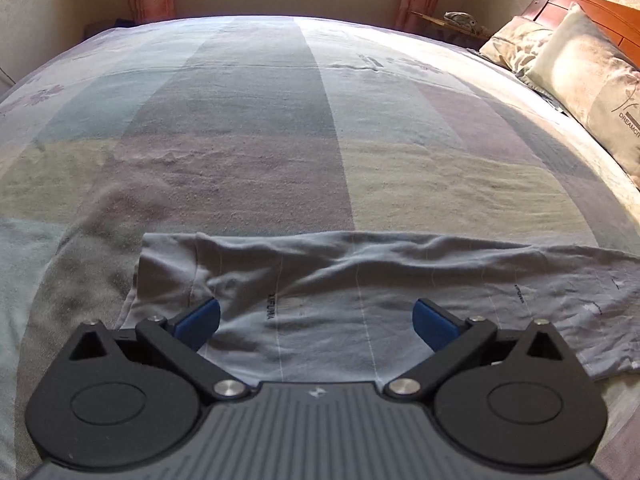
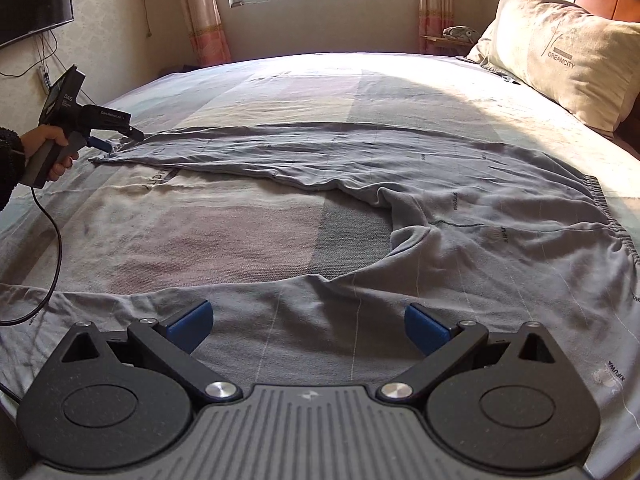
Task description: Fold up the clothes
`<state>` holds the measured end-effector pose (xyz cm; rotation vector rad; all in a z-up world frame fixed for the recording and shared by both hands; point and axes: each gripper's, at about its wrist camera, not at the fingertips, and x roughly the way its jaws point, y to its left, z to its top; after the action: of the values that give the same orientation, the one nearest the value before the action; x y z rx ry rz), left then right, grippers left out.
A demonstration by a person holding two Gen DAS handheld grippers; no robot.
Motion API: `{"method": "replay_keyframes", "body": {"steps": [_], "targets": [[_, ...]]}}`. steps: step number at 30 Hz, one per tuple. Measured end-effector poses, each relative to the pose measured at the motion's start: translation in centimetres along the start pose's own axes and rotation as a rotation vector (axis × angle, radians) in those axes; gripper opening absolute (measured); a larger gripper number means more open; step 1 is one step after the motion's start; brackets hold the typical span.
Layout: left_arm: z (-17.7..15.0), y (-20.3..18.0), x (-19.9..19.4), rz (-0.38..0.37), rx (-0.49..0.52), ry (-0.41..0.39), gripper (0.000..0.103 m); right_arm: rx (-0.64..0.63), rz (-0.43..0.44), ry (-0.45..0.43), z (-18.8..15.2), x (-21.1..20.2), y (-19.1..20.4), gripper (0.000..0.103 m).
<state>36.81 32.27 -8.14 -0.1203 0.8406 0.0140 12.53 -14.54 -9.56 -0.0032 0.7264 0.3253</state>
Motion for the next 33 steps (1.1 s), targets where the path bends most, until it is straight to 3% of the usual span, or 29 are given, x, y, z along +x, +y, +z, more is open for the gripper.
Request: {"method": "replay_keyframes", "body": {"steps": [4, 7, 11, 15, 17, 20, 22, 26, 29, 33], "targets": [[0.5, 1.5, 2.0, 0.05, -0.067, 0.003, 0.102, -0.012, -0.003, -0.011, 0.2, -0.1, 0.2, 0.103], [-0.8, 3.6, 1.6, 0.027, -0.099, -0.036, 0.1, -0.008, -0.004, -0.006, 0.2, 0.1, 0.0, 0.103], [-0.4, 3.2, 0.9, 0.049, -0.095, 0.009, 0.099, 0.003, -0.003, -0.002, 0.0, 0.4, -0.3, 0.103], [0.7, 0.4, 0.5, 0.053, -0.002, 0.008, 0.1, 0.011, 0.002, -0.001, 0.0, 0.6, -0.4, 0.103], [0.6, -1.1, 0.9, 0.018, 0.053, 0.019, 0.101, 0.005, 0.005, -0.003, 0.0, 0.6, -0.2, 0.103], [-0.7, -2.3, 2.4, 0.034, 0.127, 0.09, 0.103, -0.004, 0.007, -0.006, 0.0, 0.4, 0.0, 0.103], [-1.5, -1.2, 2.0, 0.031, 0.093, 0.082, 0.103, -0.006, 0.005, -0.01, 0.1, 0.3, -0.1, 0.103], [-0.6, -0.9, 0.8, 0.069, 0.053, 0.146, 0.102, 0.001, -0.004, -0.024, 0.0, 0.1, -0.5, 0.103], [0.3, -3.5, -0.1, 0.03, 0.094, 0.105, 0.102, 0.012, -0.004, -0.023, -0.1, 0.4, -0.6, 0.103], [0.6, -8.7, 1.3, -0.035, 0.153, 0.101, 0.102, -0.002, 0.021, -0.016, -0.1, 0.4, 0.0, 0.103]]}}
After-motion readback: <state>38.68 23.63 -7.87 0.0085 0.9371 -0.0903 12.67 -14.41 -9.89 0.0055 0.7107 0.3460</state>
